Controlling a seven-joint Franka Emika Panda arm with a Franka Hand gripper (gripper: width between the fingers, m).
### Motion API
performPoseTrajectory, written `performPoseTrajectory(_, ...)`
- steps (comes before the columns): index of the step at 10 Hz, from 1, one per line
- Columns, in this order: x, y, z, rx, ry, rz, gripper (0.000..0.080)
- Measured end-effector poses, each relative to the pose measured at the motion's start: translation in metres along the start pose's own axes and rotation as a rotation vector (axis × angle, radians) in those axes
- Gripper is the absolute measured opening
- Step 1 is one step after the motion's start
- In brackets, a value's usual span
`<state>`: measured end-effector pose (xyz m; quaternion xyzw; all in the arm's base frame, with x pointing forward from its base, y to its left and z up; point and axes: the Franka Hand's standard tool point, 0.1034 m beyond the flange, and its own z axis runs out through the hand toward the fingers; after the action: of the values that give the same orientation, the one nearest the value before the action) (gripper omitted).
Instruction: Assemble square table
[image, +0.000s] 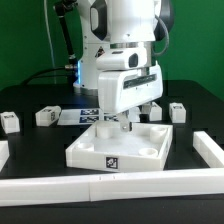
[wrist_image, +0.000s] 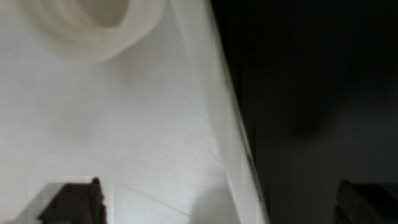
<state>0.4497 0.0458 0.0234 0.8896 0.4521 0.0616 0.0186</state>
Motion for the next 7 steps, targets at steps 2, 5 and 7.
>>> performPoseTrajectory(2, -0.0004, 0.0000, 0.0003, 0.000, -0.001, 0.000, 0.0381)
performPoseTrajectory(5, -0.0004, 0.0000, 0.0004, 0.001, -0.001, 0.001, 0.0076)
performPoseTrajectory(7, -0.0005, 0.0003, 0.0004, 0.001, -0.001, 0.000, 0.0056)
